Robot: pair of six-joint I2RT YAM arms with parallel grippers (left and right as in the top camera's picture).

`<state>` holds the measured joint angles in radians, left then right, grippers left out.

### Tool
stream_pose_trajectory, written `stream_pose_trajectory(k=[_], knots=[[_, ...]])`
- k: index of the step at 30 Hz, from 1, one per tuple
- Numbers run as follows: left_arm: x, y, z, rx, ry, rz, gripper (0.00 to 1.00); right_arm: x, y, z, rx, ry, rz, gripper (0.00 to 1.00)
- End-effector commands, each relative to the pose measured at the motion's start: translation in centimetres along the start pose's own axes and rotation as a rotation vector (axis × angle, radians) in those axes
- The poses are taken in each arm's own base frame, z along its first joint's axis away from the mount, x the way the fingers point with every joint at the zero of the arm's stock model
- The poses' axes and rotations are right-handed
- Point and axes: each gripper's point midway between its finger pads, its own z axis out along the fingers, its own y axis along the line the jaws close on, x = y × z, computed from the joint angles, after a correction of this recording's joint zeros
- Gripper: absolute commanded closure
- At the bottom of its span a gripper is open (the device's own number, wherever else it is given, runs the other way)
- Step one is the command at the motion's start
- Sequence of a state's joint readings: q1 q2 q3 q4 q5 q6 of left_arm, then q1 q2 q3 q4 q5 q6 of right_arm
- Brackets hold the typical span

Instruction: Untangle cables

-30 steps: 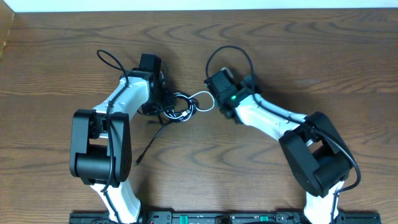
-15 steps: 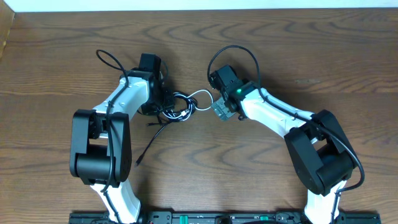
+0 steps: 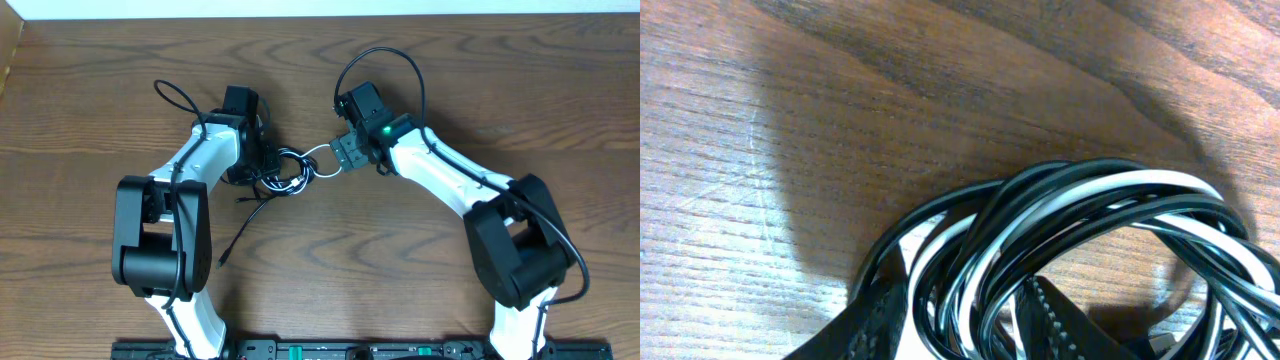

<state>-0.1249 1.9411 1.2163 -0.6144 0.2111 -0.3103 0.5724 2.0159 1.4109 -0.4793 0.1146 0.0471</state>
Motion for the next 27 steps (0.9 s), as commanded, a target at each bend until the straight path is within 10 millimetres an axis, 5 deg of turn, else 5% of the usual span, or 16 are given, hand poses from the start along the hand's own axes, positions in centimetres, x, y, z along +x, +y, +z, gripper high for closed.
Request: stream_pose_trajectory(k=[1,21,24,25,26,27], knots=[[1.3,0.9,1.3,-0.013,0.045,-0.011,0.59,2.0,1.5,2.7,-0.072,0.075,0.061,0.09],[1.3,0.9,1.3,-0.013,0.046,-0.011,0.59,1.0,2.1,5.3,-0.08,0.014,0.087,0.08],[1.4,0.9,1.3,-0.014,0.049,-0.012,0.59,1.0,2.1,5.5,-0.08,0.012,0.088,0.38],[1.4,0.9,1.3,-0.014,0.049,-0.012,0.59,0.9,2.0,5.5,-0.075,0.008,0.087,0.56],[1.4,0.9,1.3,-0.015,0.049,-0.012,0.59,0.7,1.8,5.4,-0.07,0.002,0.086,0.87],[1.4,0.9,1.3,-0.015,0.049,-0.012,0.59,0.6,1.6,5.3,-0.064,-0.002,0.088,0.99]])
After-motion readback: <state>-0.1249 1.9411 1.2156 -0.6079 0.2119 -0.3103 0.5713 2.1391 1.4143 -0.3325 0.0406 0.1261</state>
